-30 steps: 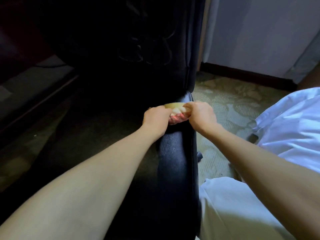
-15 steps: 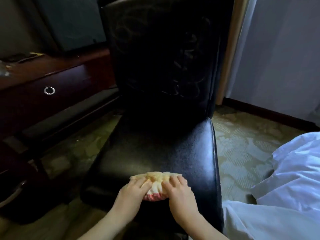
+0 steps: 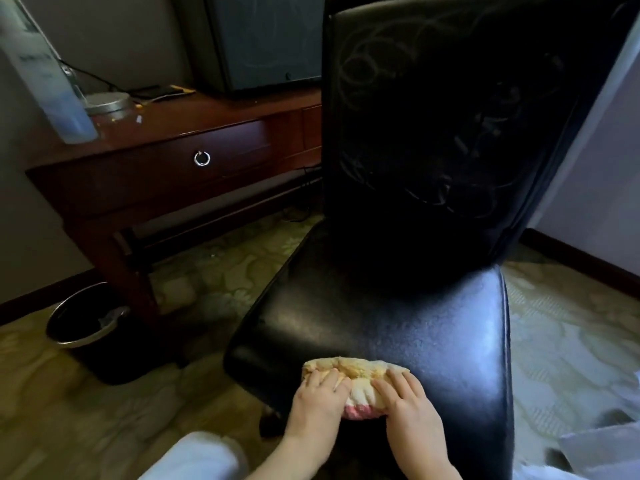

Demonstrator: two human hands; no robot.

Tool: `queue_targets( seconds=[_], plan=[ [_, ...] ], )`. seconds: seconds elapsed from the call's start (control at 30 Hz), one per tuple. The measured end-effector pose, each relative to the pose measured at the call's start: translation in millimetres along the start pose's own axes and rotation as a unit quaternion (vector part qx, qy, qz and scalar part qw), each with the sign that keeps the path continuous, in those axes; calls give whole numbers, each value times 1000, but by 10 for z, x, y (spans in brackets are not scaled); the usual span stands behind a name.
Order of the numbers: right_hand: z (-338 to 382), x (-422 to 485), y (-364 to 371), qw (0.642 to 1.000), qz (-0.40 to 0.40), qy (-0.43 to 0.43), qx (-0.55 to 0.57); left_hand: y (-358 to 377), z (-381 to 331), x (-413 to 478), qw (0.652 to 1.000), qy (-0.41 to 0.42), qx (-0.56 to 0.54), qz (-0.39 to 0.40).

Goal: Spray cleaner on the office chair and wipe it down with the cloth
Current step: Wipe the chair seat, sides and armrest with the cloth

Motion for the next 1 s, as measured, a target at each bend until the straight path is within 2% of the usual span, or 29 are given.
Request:
queue_targets(
  seconds=[0.1, 0.2, 0.37, 0.53, 0.63, 0.7, 0.8, 0.93, 1.0],
  plan=[
    [-66, 2, -84, 999, -30, -32, 9, 103, -81, -11, 1000, 6, 19, 4],
    [-169, 19, -203, 997, -51, -60, 15, 223, -222, 1, 997, -21, 16, 70],
    [-473, 96, -252, 998, -54, -44, -11, 236, -538, 134, 992, -30, 24, 121],
    [-612, 237, -488, 994, -80, -29, -69, 37, -785, 304, 983, 17, -52, 176],
    [-623, 261, -602, 993, -86, -37, -69, -87, -804, 285, 990, 25, -23, 137],
    [-534, 238, -615, 993, -79, -60, -58, -165, -682, 178, 997, -2, -45, 69],
    [-224, 148, -523, 991, -74, -107, -26, -110, -426, -119, 997, -22, -63, 35],
    [353, -26, -283, 988, -8, -150, 21, -90, -25, -651, 994, -74, -74, -11],
    [637, -112, -200, 983, 27, -179, 34, -35, 128, -901, 991, -110, -81, -9]
  ],
)
Point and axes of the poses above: each hand's wrist, its own x-axis towards the middle knuckle, its own y-axis out of the palm, z = x × y, the point moved 4 cm from there along x, towards the middle knuckle, and after that the axes turned 15 degrees about y, right-handed, at the moved point
